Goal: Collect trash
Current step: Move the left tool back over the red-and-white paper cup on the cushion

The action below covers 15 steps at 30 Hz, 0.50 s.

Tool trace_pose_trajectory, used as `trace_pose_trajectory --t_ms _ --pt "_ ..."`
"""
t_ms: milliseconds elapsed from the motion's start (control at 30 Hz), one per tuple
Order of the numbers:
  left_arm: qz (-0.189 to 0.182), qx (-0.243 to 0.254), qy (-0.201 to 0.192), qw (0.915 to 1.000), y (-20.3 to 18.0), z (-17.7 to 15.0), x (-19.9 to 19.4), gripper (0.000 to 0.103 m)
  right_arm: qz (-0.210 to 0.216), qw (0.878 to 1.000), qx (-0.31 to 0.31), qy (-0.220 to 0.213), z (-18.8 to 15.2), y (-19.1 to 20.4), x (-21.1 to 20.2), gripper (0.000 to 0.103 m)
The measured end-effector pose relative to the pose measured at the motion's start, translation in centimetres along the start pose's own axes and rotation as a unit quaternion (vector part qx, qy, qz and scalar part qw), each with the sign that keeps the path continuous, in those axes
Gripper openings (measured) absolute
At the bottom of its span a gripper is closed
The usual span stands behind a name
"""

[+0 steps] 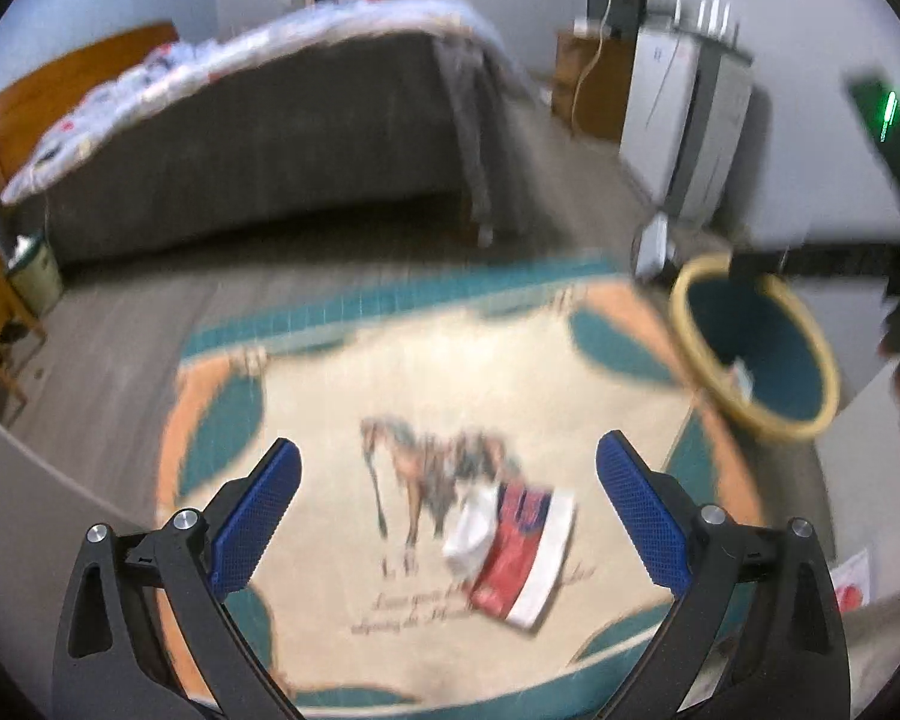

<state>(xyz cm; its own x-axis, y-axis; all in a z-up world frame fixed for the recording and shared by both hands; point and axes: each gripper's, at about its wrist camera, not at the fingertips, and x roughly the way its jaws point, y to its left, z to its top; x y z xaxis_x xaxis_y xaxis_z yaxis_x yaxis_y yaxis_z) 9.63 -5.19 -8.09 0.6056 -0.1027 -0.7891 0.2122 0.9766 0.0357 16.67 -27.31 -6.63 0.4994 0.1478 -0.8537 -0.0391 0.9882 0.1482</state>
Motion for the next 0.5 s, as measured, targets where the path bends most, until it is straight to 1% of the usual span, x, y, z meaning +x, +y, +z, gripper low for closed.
trace_pose_trajectory --t_ms 67,100,200,267,367,433,500 --pt "0.018 0.016 0.023 0.9994 -0.3 -1.0 1.8 0.097 -0.003 1.000 0.008 0.005 -0.3 0.6 0.4 0.097" --pt "0.022 0.026 0.029 0.9990 -0.6 -1.5 2.4 0.097 -0.011 1.000 0.017 0.009 -0.6 0.9 0.6 0.097" --pt "0.026 0.056 0.041 0.9973 -1.1 -2.6 3.6 0.097 -0.039 0.998 0.040 0.015 -1.3 1.5 1.3 0.097" --pt "0.027 0.070 0.045 0.9962 -1.4 -3.0 4.1 0.097 -0.055 0.997 0.045 0.018 -1.9 2.5 1.8 0.097" --pt "0.014 0.049 0.046 0.9976 -0.9 -2.8 4.5 0.096 -0.051 0.998 0.042 0.021 -2.3 4.0 2.1 0.097" --pt "0.014 0.037 0.049 0.9980 -0.7 -2.9 4.9 0.096 -0.045 0.998 0.038 0.026 -2.4 4.9 2.2 0.097" --pt "0.015 0.034 0.062 0.9974 -0.5 -3.0 5.6 0.096 -0.040 0.998 0.038 0.030 -2.5 5.2 2.5 0.097"
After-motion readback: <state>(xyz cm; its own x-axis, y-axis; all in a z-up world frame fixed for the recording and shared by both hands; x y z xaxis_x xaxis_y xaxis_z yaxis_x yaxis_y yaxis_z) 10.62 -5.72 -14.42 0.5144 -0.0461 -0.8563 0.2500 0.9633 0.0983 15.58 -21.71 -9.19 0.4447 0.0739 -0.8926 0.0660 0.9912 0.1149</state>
